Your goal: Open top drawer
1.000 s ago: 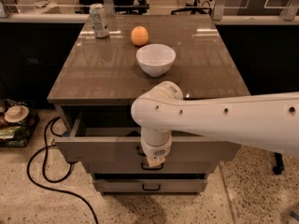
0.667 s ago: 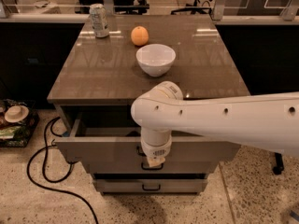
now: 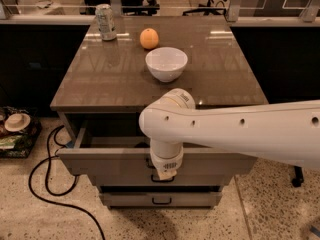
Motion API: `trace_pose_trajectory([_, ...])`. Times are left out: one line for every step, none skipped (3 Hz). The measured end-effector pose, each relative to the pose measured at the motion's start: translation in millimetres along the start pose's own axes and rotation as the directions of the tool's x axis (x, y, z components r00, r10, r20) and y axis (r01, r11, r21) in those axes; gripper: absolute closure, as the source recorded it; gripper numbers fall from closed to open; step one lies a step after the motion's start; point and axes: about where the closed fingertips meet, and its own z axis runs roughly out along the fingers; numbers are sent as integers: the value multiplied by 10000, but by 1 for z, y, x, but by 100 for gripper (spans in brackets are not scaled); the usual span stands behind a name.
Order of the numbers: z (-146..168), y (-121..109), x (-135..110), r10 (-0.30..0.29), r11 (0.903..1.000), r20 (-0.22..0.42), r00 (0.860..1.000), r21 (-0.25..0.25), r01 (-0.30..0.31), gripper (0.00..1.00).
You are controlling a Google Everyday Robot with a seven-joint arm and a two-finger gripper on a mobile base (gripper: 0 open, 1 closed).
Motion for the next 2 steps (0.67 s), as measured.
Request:
trace_pose_trajectory([0,0,0,0,10000,-1,10000,2,0,100])
trace_pose_trajectory([-2,5,-2,-6,9999,-117,9999,154,8,100])
